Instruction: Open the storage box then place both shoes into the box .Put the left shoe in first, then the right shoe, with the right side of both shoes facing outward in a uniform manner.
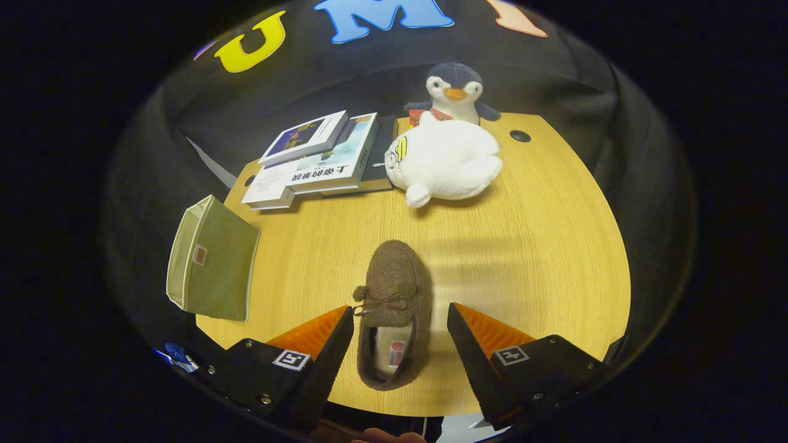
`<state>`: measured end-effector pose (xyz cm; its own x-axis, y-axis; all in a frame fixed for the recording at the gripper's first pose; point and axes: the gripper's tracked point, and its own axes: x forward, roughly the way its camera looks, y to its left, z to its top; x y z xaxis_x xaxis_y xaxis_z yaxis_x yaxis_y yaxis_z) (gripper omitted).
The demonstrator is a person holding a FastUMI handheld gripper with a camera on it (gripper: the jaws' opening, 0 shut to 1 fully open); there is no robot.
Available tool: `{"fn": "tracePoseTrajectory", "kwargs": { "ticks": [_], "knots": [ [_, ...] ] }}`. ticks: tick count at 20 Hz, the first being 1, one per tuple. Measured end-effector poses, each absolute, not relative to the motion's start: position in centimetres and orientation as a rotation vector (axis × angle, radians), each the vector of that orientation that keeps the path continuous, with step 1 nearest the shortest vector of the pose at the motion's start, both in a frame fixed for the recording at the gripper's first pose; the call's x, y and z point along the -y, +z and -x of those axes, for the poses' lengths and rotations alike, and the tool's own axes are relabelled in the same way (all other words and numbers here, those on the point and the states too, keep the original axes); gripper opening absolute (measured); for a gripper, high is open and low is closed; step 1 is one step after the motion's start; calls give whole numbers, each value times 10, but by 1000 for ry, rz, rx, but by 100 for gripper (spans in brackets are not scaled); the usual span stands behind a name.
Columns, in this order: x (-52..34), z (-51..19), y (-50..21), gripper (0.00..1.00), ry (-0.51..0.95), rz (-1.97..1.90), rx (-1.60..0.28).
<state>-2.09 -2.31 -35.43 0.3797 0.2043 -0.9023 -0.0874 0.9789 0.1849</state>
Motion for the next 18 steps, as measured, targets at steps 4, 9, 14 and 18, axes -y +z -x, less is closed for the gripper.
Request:
{"fn": "tracePoseTrajectory", "kwargs": {
  "ticks": [4, 9, 14, 18],
  "knots": [
    [31, 39, -384, 93, 181, -95, -1244],
    [37, 42, -417, 93, 168, -46, -1316],
    [43, 28, -441, 90, 122, -3, -1342],
    [27, 23, -448, 64, 179, -24, -1350]
  ]
}}
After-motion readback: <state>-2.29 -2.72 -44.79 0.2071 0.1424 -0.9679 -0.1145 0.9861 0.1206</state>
